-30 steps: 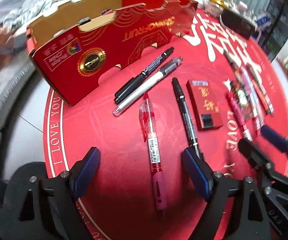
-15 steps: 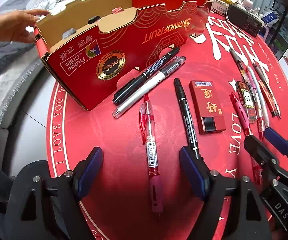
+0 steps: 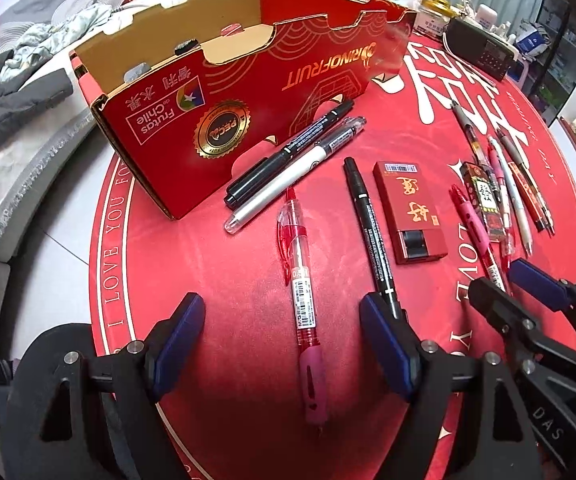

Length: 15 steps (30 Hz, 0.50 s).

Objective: Organize rigid objects
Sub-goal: 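Grasp the pink-capped red pen with the right tool while the left tool grasps a red gel pen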

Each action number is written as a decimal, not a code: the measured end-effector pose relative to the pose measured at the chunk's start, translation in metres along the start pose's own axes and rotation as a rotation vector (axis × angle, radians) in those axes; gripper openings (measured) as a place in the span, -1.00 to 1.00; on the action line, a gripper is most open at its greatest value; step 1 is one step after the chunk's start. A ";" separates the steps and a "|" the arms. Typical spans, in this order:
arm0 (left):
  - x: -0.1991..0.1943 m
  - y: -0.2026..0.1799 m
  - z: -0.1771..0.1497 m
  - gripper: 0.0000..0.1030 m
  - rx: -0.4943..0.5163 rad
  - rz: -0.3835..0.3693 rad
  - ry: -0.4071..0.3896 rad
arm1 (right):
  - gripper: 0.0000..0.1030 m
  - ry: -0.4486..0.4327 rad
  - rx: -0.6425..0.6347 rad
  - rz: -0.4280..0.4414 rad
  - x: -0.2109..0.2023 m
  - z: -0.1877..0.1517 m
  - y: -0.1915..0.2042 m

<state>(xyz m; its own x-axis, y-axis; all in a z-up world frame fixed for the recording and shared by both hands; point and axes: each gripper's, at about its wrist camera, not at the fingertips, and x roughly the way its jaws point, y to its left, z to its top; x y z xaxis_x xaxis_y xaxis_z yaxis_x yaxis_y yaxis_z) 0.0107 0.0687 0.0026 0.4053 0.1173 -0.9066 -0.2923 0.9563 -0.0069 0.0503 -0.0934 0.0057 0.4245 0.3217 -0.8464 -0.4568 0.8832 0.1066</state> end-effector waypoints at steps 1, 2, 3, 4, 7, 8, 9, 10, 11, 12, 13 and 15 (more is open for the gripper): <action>-0.001 0.001 -0.001 0.60 0.003 -0.001 -0.002 | 0.01 0.003 -0.007 -0.002 0.000 0.000 0.002; -0.003 0.002 -0.003 0.60 0.005 -0.002 -0.003 | -0.01 0.010 -0.016 0.000 0.000 0.000 0.005; -0.003 0.003 -0.003 0.61 0.007 -0.003 -0.005 | -0.01 0.016 -0.024 -0.002 0.001 0.000 0.007; -0.003 0.003 -0.004 0.61 0.009 -0.003 -0.006 | -0.01 0.028 -0.031 -0.001 0.003 0.000 0.010; -0.003 0.002 -0.004 0.61 0.011 -0.004 -0.010 | -0.06 0.040 -0.062 -0.026 0.005 0.000 0.014; -0.003 0.002 -0.004 0.61 0.011 -0.005 -0.011 | -0.06 0.046 -0.066 -0.028 0.005 0.001 0.014; -0.003 0.001 -0.004 0.61 0.012 -0.005 -0.014 | -0.06 0.052 -0.070 -0.030 0.005 0.001 0.015; -0.003 0.002 -0.004 0.61 0.014 -0.006 -0.017 | -0.07 0.057 -0.076 -0.035 0.006 0.001 0.015; -0.003 0.002 -0.004 0.61 0.015 -0.008 -0.020 | -0.08 0.063 -0.085 -0.041 0.006 0.002 0.016; -0.003 0.002 -0.004 0.61 0.016 -0.009 -0.021 | -0.08 0.069 -0.095 -0.047 0.006 0.002 0.017; -0.003 0.002 -0.004 0.61 0.016 -0.010 -0.022 | -0.08 0.076 -0.100 -0.048 0.006 0.002 0.017; -0.002 0.001 -0.002 0.61 0.016 -0.010 -0.023 | -0.08 0.086 -0.106 -0.050 0.007 0.004 0.018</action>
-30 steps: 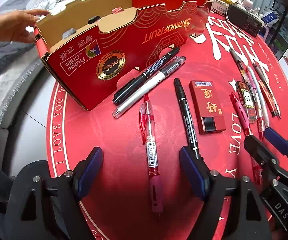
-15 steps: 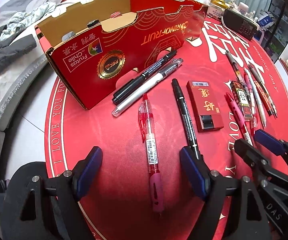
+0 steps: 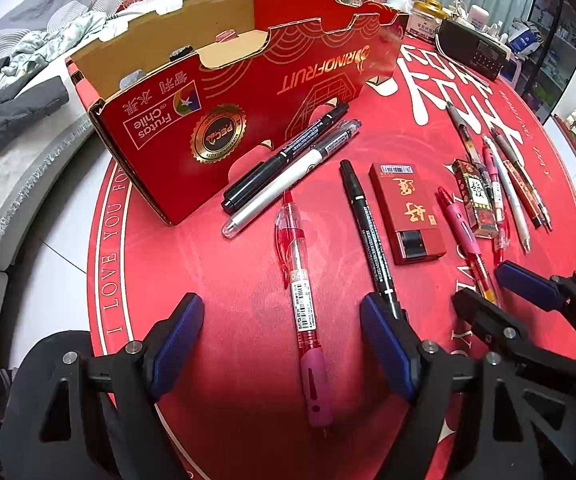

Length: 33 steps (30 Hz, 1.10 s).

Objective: Organize rigid objects
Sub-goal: 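Grasp the pink-capped red pen with the right tool while the left tool grasps a red gel pen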

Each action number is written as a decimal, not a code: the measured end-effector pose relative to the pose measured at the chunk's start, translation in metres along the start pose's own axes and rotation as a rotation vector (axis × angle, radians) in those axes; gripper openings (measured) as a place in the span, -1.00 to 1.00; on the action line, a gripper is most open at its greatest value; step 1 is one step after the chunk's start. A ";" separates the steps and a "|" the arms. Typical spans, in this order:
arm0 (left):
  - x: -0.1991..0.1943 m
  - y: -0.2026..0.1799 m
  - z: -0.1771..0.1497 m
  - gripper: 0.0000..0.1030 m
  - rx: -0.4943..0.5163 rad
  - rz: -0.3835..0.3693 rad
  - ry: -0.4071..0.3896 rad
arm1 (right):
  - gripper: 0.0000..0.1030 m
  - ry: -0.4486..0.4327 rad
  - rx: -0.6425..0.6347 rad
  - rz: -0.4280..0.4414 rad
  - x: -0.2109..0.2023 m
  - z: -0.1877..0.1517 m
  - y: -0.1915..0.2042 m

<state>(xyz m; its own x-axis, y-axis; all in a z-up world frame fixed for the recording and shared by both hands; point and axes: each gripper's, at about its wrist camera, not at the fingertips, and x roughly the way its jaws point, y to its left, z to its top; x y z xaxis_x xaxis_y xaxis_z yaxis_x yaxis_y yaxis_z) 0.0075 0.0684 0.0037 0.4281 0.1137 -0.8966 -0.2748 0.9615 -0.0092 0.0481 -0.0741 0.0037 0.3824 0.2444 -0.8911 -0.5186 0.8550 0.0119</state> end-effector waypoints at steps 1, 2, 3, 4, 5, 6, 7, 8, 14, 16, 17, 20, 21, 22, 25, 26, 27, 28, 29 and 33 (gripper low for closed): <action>0.000 0.000 0.000 0.61 0.001 -0.001 -0.002 | -0.08 0.002 0.000 -0.001 0.000 0.000 0.000; 0.000 -0.001 0.001 0.61 0.001 0.000 -0.002 | -0.08 0.004 0.001 -0.001 0.000 0.000 0.000; 0.001 -0.001 0.001 0.61 0.001 -0.001 -0.003 | -0.08 0.003 0.002 0.000 0.000 0.000 0.000; 0.001 -0.001 0.001 0.61 0.002 -0.001 -0.003 | -0.08 0.003 0.004 -0.001 0.000 0.000 0.000; 0.001 -0.002 0.001 0.61 0.004 -0.002 0.000 | -0.09 0.002 0.006 -0.002 0.000 0.000 0.000; 0.001 -0.003 0.002 0.57 0.009 -0.007 0.003 | -0.12 0.003 0.009 -0.008 0.000 0.000 0.000; 0.000 -0.004 0.003 0.42 0.023 -0.017 0.003 | -0.26 0.003 0.010 -0.011 0.000 0.000 0.001; -0.002 -0.008 0.003 0.28 0.047 -0.027 -0.002 | -0.47 0.002 0.008 -0.012 -0.001 0.001 0.003; -0.007 -0.025 0.001 -0.77 0.127 -0.066 -0.008 | -0.80 0.010 0.026 -0.011 -0.001 0.000 0.003; -0.007 -0.026 0.001 -0.77 0.129 -0.065 -0.009 | -0.80 0.010 0.022 -0.018 -0.002 0.000 0.004; -0.007 -0.028 0.001 -0.77 0.132 -0.062 -0.010 | -0.80 0.010 0.022 -0.021 -0.002 -0.001 0.005; -0.007 -0.029 0.001 -0.78 0.134 -0.064 -0.009 | -0.80 0.013 0.024 -0.023 -0.002 -0.002 0.005; -0.007 -0.029 0.001 -0.79 0.135 -0.064 -0.008 | -0.80 0.013 0.026 -0.023 -0.003 -0.002 0.005; -0.007 -0.029 0.000 -0.79 0.136 -0.063 -0.008 | -0.80 0.013 0.027 -0.023 -0.003 -0.003 0.005; -0.007 -0.030 -0.001 -0.80 0.140 -0.059 -0.008 | -0.80 0.010 0.034 -0.022 -0.004 -0.006 0.003; -0.007 -0.029 -0.002 -0.80 0.140 -0.058 -0.007 | -0.80 0.009 0.036 -0.022 -0.004 -0.007 0.003; -0.007 -0.029 -0.002 -0.80 0.142 -0.056 -0.007 | -0.79 0.009 0.037 -0.022 -0.005 -0.007 0.003; -0.007 -0.030 -0.002 -0.80 0.145 -0.052 -0.008 | -0.79 0.007 0.040 -0.022 -0.005 -0.008 0.002; -0.007 -0.030 -0.002 -0.80 0.146 -0.050 -0.008 | -0.79 0.006 0.042 -0.022 -0.005 -0.009 0.002; -0.007 -0.030 -0.002 -0.80 0.155 -0.043 -0.009 | -0.79 0.003 0.048 -0.020 -0.006 -0.010 0.001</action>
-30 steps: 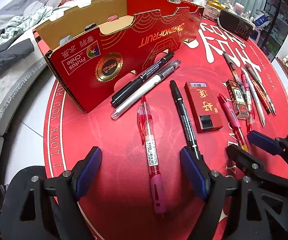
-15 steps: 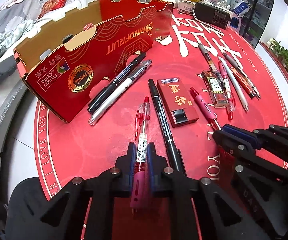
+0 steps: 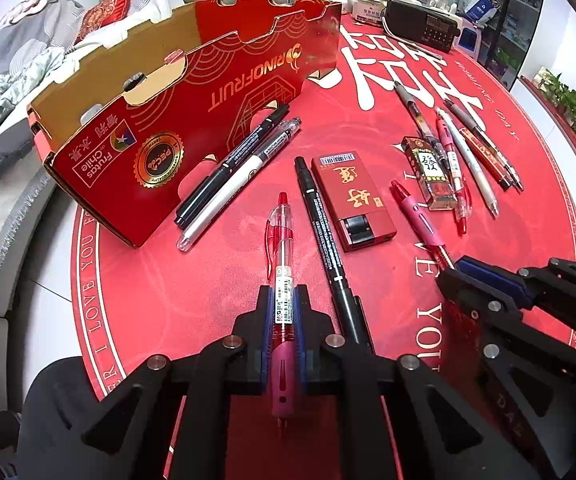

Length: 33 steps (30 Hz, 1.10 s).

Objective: Organize rigid objects
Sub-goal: 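Grasp the pink-capped red pen with the right tool while the left tool grasps a red gel pen, then carry both held red pens up and over the open cardboard box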

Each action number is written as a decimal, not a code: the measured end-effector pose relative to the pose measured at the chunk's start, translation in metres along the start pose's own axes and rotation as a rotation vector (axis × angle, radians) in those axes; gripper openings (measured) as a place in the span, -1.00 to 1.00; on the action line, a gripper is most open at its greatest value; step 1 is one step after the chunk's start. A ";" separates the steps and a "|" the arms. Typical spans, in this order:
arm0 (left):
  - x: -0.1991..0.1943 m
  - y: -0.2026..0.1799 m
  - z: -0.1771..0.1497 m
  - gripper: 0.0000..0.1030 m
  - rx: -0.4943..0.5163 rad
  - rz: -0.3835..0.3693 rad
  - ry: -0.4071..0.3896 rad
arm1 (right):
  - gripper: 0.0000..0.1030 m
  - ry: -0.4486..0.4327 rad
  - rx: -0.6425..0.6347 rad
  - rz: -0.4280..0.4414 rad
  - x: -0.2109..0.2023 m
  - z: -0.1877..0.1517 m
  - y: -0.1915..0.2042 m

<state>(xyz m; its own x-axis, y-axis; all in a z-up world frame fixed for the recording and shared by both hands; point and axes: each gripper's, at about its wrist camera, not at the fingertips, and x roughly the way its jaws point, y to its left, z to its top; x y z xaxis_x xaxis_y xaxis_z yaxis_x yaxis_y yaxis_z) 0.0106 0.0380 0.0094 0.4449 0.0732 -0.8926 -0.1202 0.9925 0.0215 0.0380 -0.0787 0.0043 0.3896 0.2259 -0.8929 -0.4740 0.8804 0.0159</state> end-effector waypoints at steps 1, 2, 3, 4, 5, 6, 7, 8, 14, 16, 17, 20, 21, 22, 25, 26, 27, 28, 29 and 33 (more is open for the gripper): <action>0.000 0.000 0.000 -0.80 0.000 0.000 0.000 | -0.79 -0.001 0.002 0.001 0.000 0.000 0.000; 0.000 0.000 0.000 -0.80 0.000 0.001 0.000 | -0.79 -0.002 0.005 0.002 0.000 0.000 0.000; 0.000 0.000 0.000 -0.80 0.000 0.001 0.000 | -0.79 -0.002 0.007 0.003 0.000 0.000 0.000; 0.000 0.000 0.000 -0.80 0.001 0.003 0.000 | -0.79 -0.002 0.008 0.004 0.000 0.000 -0.001; 0.000 0.000 0.000 -0.80 0.001 0.003 0.001 | -0.79 -0.002 0.010 0.006 0.000 0.000 -0.001; 0.000 0.000 0.000 -0.80 0.000 0.003 0.001 | -0.79 -0.003 0.016 0.009 0.000 0.000 -0.002; 0.000 0.001 0.000 -0.80 -0.003 0.000 0.001 | -0.79 -0.003 0.020 0.012 0.000 0.000 -0.002; 0.000 0.001 0.001 -0.80 -0.007 -0.004 0.002 | -0.79 -0.003 0.025 0.016 0.000 0.000 -0.003; -0.001 0.003 0.001 -0.80 -0.017 -0.003 0.010 | -0.80 -0.015 0.046 0.029 -0.004 0.000 -0.006; -0.001 0.005 0.001 -0.80 -0.026 -0.002 0.013 | -0.80 -0.032 0.052 0.033 -0.009 0.001 -0.008; -0.002 0.007 0.001 -0.80 -0.033 -0.001 0.013 | -0.80 -0.040 0.055 0.034 -0.011 0.002 -0.008; -0.009 0.008 0.003 -0.80 -0.031 0.005 -0.004 | -0.80 -0.069 0.065 0.042 -0.020 0.007 -0.009; -0.012 0.008 0.004 -0.80 -0.025 0.007 -0.012 | -0.80 -0.080 0.068 0.046 -0.024 0.009 -0.009; -0.016 0.007 0.005 -0.80 -0.019 0.008 -0.021 | -0.79 -0.089 0.070 0.047 -0.027 0.011 -0.009; -0.027 0.006 0.011 -0.80 -0.018 0.004 -0.045 | -0.80 -0.122 0.074 0.057 -0.039 0.018 -0.008; -0.030 0.007 0.013 -0.80 -0.022 0.004 -0.050 | -0.80 -0.132 0.074 0.059 -0.043 0.020 -0.008; -0.033 0.008 0.015 -0.80 -0.027 0.004 -0.055 | -0.80 -0.143 0.075 0.061 -0.047 0.023 -0.008; -0.037 0.010 0.018 -0.80 -0.035 0.004 -0.062 | -0.80 -0.154 0.077 0.064 -0.051 0.025 -0.008; -0.038 0.012 0.020 -0.80 -0.038 0.005 -0.066 | -0.80 -0.164 0.080 0.071 -0.055 0.028 -0.008; -0.047 0.017 0.031 -0.80 -0.052 0.008 -0.081 | -0.79 -0.203 0.086 0.090 -0.070 0.041 -0.008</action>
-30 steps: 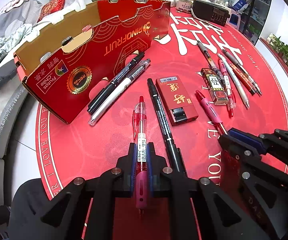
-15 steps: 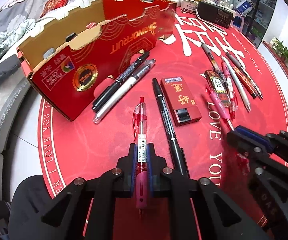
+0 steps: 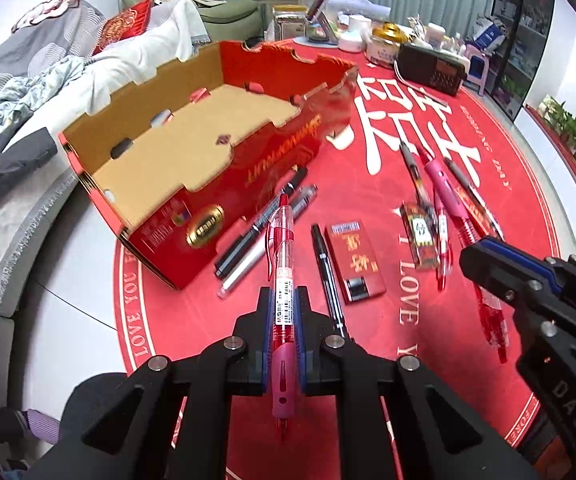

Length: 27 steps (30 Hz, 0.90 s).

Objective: Organize rigid objects
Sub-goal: 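Carry both held red pens up and over the open cardboard box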

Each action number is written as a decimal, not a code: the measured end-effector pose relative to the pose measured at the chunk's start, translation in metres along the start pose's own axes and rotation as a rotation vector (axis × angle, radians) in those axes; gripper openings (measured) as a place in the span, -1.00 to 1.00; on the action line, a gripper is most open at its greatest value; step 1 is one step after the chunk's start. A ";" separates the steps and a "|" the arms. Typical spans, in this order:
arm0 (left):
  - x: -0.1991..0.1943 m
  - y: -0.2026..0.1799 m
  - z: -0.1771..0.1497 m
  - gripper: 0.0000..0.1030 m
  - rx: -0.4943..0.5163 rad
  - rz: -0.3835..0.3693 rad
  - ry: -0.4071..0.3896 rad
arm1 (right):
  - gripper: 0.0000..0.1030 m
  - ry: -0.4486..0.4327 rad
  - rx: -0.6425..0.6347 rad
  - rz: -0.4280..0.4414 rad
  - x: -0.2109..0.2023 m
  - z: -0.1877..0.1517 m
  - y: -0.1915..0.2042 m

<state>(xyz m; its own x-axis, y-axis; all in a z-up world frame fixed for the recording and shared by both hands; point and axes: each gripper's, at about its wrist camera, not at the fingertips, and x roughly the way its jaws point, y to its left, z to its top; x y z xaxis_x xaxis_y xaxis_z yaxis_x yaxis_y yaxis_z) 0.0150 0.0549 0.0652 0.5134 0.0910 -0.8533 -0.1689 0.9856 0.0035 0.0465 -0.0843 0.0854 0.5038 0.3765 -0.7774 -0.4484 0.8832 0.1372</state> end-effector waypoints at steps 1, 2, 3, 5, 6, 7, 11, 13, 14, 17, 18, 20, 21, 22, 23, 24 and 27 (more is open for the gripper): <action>-0.003 0.001 0.003 -0.80 -0.003 0.001 -0.007 | -0.79 -0.009 -0.002 0.003 -0.002 0.004 0.002; -0.005 0.003 0.006 -0.80 -0.005 0.000 -0.012 | -0.79 -0.014 -0.005 0.007 -0.003 0.007 0.002; -0.007 0.005 0.009 -0.80 -0.008 -0.001 -0.019 | -0.79 -0.021 -0.005 0.012 -0.005 0.011 0.004; -0.014 0.009 0.015 -0.80 -0.018 0.000 -0.036 | -0.79 -0.033 -0.009 0.019 -0.008 0.018 0.008; -0.016 0.011 0.019 -0.80 -0.022 -0.001 -0.042 | -0.79 -0.037 -0.010 0.022 -0.009 0.022 0.009; -0.019 0.014 0.023 -0.80 -0.031 -0.001 -0.052 | -0.79 -0.042 -0.010 0.026 -0.010 0.024 0.010; -0.025 0.026 0.037 -0.80 -0.052 0.001 -0.072 | -0.79 -0.063 -0.021 0.035 -0.013 0.038 0.016; -0.027 0.032 0.044 -0.80 -0.067 0.004 -0.077 | -0.79 -0.071 -0.026 0.041 -0.014 0.045 0.020; -0.026 0.034 0.047 -0.80 -0.070 0.006 -0.077 | -0.79 -0.076 -0.029 0.045 -0.015 0.049 0.023; -0.027 0.040 0.053 -0.80 -0.075 0.014 -0.080 | -0.79 -0.087 -0.037 0.057 -0.016 0.059 0.030; -0.027 0.042 0.055 -0.80 -0.076 0.016 -0.082 | -0.79 -0.091 -0.045 0.060 -0.017 0.063 0.033; -0.027 0.045 0.058 -0.81 -0.080 0.018 -0.084 | -0.79 -0.098 -0.055 0.066 -0.017 0.068 0.038; -0.028 0.046 0.060 -0.81 -0.081 0.020 -0.087 | -0.79 -0.100 -0.061 0.069 -0.016 0.072 0.041; -0.029 0.047 0.061 -0.81 -0.082 0.022 -0.089 | -0.79 -0.101 -0.066 0.072 -0.016 0.074 0.043; -0.028 0.048 0.063 -0.81 -0.081 0.023 -0.090 | -0.79 -0.103 -0.071 0.074 -0.015 0.077 0.046; -0.028 0.049 0.064 -0.81 -0.082 0.024 -0.090 | -0.79 -0.104 -0.075 0.076 -0.014 0.080 0.048; -0.028 0.054 0.067 -0.81 -0.084 0.032 -0.093 | -0.79 -0.102 -0.085 0.082 -0.011 0.086 0.055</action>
<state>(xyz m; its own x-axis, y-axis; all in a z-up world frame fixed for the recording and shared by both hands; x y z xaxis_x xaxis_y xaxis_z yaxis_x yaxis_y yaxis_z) 0.0483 0.1148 0.1239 0.5816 0.1392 -0.8015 -0.2543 0.9670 -0.0166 0.0803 -0.0160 0.1540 0.5336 0.4765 -0.6987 -0.5498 0.8232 0.1415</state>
